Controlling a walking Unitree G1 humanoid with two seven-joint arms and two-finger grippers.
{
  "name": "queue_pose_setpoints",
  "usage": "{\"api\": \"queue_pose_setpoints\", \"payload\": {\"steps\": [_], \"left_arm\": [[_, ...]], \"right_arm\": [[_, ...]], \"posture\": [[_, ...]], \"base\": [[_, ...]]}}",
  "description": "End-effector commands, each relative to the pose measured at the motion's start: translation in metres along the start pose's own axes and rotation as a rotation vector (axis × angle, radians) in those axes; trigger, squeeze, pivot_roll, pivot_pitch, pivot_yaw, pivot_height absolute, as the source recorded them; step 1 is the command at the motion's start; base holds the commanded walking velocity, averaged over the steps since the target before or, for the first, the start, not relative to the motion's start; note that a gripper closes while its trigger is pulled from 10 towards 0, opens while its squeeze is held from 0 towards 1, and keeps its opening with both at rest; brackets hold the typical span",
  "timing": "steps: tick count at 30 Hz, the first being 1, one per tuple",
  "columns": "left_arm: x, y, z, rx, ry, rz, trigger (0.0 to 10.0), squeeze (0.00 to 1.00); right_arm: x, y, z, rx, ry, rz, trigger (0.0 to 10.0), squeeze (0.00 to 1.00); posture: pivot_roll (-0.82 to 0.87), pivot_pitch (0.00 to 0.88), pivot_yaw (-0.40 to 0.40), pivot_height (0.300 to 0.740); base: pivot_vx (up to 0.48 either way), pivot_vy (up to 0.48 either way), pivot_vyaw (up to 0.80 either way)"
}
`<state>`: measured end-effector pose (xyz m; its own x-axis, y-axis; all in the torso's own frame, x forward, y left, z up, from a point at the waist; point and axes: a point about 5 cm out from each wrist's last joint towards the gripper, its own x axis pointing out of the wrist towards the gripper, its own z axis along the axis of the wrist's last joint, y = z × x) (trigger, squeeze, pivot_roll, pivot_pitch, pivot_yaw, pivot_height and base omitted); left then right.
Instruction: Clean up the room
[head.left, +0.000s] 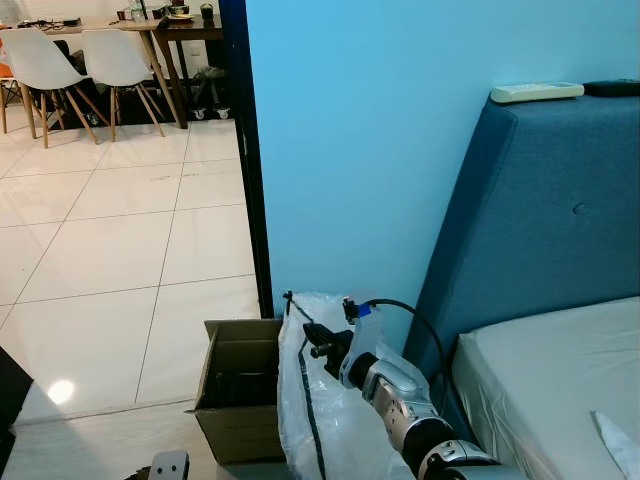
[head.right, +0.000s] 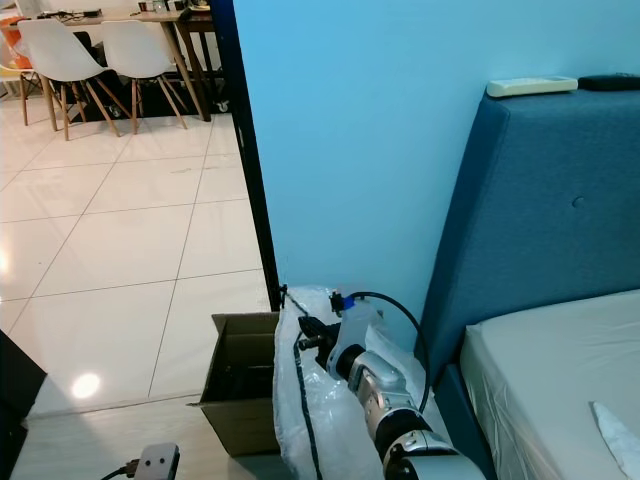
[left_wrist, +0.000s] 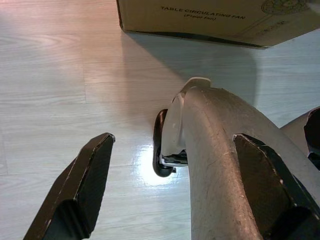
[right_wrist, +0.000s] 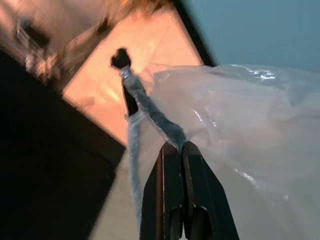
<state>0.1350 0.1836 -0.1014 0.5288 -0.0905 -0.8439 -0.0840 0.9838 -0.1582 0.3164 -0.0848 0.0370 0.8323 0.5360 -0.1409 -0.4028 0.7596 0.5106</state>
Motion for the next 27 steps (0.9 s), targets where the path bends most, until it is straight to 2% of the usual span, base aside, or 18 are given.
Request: {"api": "queue_pose_setpoints", "payload": {"steps": [1, 7, 12, 15, 23, 25, 27], "left_arm": [[-0.005, -0.001, -0.025, 0.02, 0.097, -0.01, 10.0, 0.0], [-0.007, 0.005, -0.028, 0.036, 0.104, -0.005, 10.0, 0.0], [-0.008, 0.009, -0.027, 0.037, 0.103, 0.001, 10.0, 0.0], [-0.009, 0.011, -0.027, 0.04, 0.103, 0.006, 10.0, 0.0], [-0.007, 0.005, -0.026, 0.047, 0.102, -0.007, 10.0, 0.0], [-0.005, 0.001, -0.022, 0.046, 0.091, -0.013, 10.0, 0.0], [-0.005, 0.001, -0.022, 0.046, 0.091, -0.013, 10.0, 0.0]], "right_arm": [[-0.001, -0.011, 0.013, 0.116, -0.097, -0.112, 0.0, 0.0], [-0.006, -0.026, 0.024, 0.146, -0.154, -0.193, 0.0, 0.0], [-0.006, -0.028, 0.032, 0.146, -0.181, -0.192, 0.0, 0.0], [0.001, -0.022, 0.046, 0.132, -0.207, -0.135, 0.0, 0.0], [0.01, -0.005, 0.042, 0.155, -0.181, -0.009, 0.0, 0.0], [0.017, 0.013, 0.04, 0.179, -0.165, 0.141, 0.0, 0.0], [0.017, 0.013, 0.04, 0.179, -0.165, 0.141, 0.0, 0.0]], "posture": [[0.02, 0.016, -0.012, 0.642], [0.03, 0.028, -0.008, 0.642], [0.03, 0.029, -0.007, 0.642], [0.03, 0.029, -0.006, 0.642], [0.03, 0.02, -0.01, 0.642], [0.03, 0.017, -0.021, 0.642], [0.03, 0.017, -0.021, 0.642]], "base": [[0.0, 0.0, 0.0], [0.0, 0.0, 0.0], [0.0, 0.0, 0.0], [0.0, 0.0, 0.0], [0.0, 0.0, 0.0], [0.0, 0.0, 0.0], [0.0, 0.0, 0.0]]}}
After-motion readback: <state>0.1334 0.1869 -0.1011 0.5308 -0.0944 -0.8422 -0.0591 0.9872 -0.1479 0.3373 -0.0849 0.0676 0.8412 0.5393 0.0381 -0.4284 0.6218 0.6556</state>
